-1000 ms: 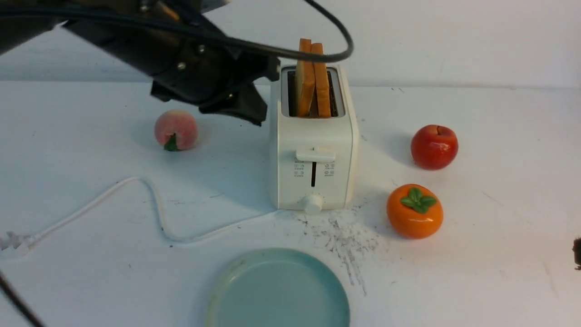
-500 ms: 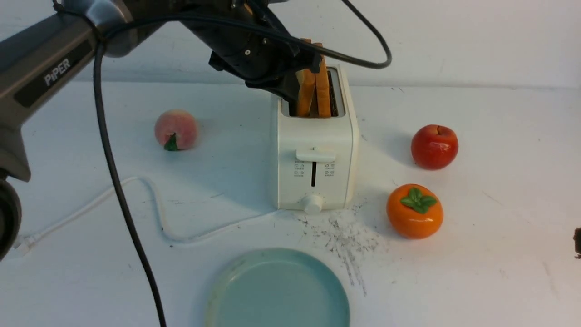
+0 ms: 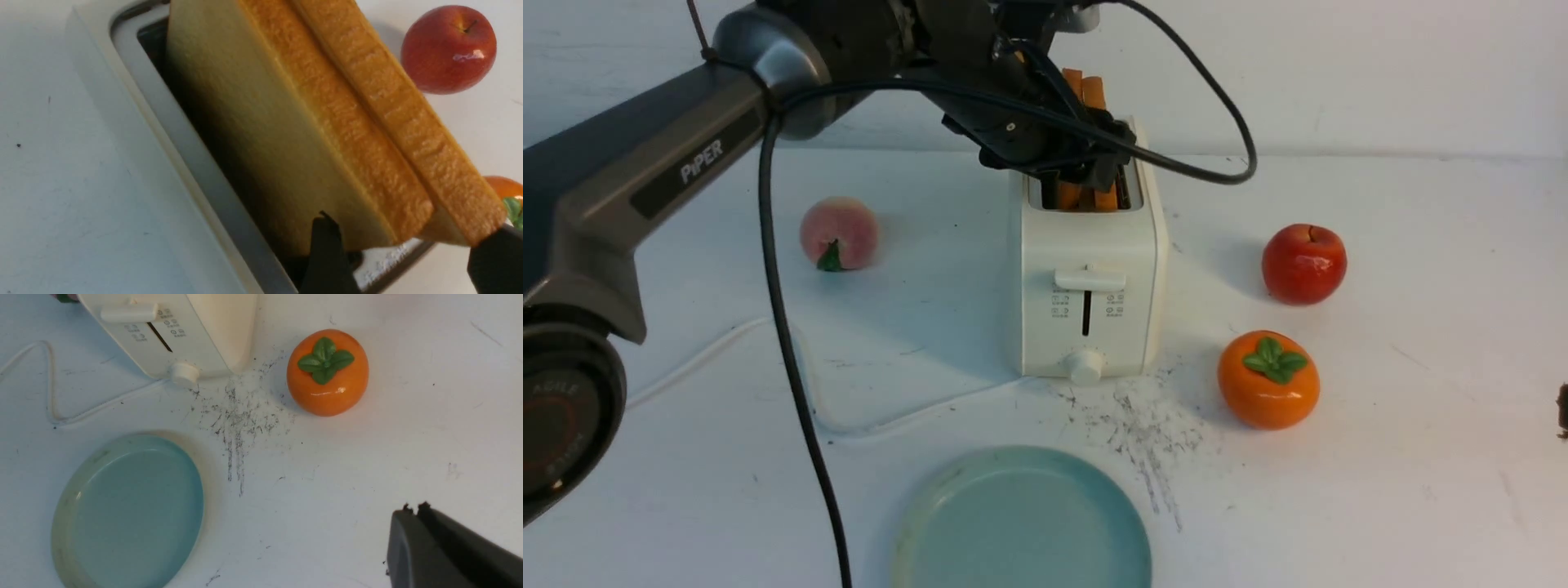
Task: Take toasted bread from bread machine on white table place on plate.
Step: 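Reach for a toast slice standing in the toaster with the left gripper, then place the slice of bread on the plate with the left gripper, then grasp the toast slice in the toaster and pull it up out of the slot with the right gripper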
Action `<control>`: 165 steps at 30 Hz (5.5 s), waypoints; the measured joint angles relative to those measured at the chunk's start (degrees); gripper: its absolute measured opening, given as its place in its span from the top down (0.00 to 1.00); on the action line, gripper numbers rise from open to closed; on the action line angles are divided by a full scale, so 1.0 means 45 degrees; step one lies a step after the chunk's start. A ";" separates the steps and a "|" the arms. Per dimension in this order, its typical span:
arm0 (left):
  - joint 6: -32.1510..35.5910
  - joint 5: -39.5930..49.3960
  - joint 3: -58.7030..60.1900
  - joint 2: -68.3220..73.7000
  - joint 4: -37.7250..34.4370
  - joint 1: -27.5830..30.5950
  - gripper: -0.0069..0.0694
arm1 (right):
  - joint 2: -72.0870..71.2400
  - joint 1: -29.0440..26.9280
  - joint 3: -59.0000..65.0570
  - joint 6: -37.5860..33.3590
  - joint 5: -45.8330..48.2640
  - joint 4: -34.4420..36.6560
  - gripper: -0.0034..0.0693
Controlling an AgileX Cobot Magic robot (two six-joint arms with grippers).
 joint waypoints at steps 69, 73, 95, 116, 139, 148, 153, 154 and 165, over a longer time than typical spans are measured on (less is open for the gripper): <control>-0.1950 0.2422 0.7838 -1.0556 -0.1820 0.0011 0.79 | 0.0000 0.0000 0.0000 -0.0038 0.0380 0.0252 0.83; -0.1115 0.0648 1.2122 -1.1751 -0.3994 0.0011 0.79 | 0.0000 0.0000 0.0000 -0.0038 0.0415 0.0282 0.82; 0.8976 -0.4215 1.8070 -0.9285 -1.4240 0.0011 0.79 | 0.0000 0.0000 0.0000 -0.0038 0.0576 0.0292 0.79; 0.9092 -0.5178 1.8070 -0.7877 -1.2375 0.0011 0.51 | 0.0000 0.0000 0.0000 -0.0038 0.0808 0.0292 0.78; -0.1008 -0.4165 1.7965 -1.2570 -0.1680 0.0025 0.66 | 0.1033 0.0000 -0.1287 -0.0463 0.0427 0.0735 0.76; -0.7630 -0.3500 1.7965 -1.6060 0.3866 0.0025 0.93 | 0.5348 0.2183 -0.4367 -0.0761 -0.0218 0.1023 0.76; -1.0368 -0.2336 1.7965 -1.7482 0.6426 0.0025 0.93 | 0.8024 0.3697 -0.6637 -0.0621 -0.1741 0.0762 0.72; -1.0810 -0.2036 1.7965 -1.7671 0.6828 0.0025 0.93 | 0.8619 0.3846 -0.7190 -0.0542 -0.1967 0.0716 0.70; -1.1782 -0.0018 1.7965 -1.8173 0.7677 0.0036 0.93 | 1.3882 0.4194 -1.2564 0.0034 -0.2672 0.0733 0.30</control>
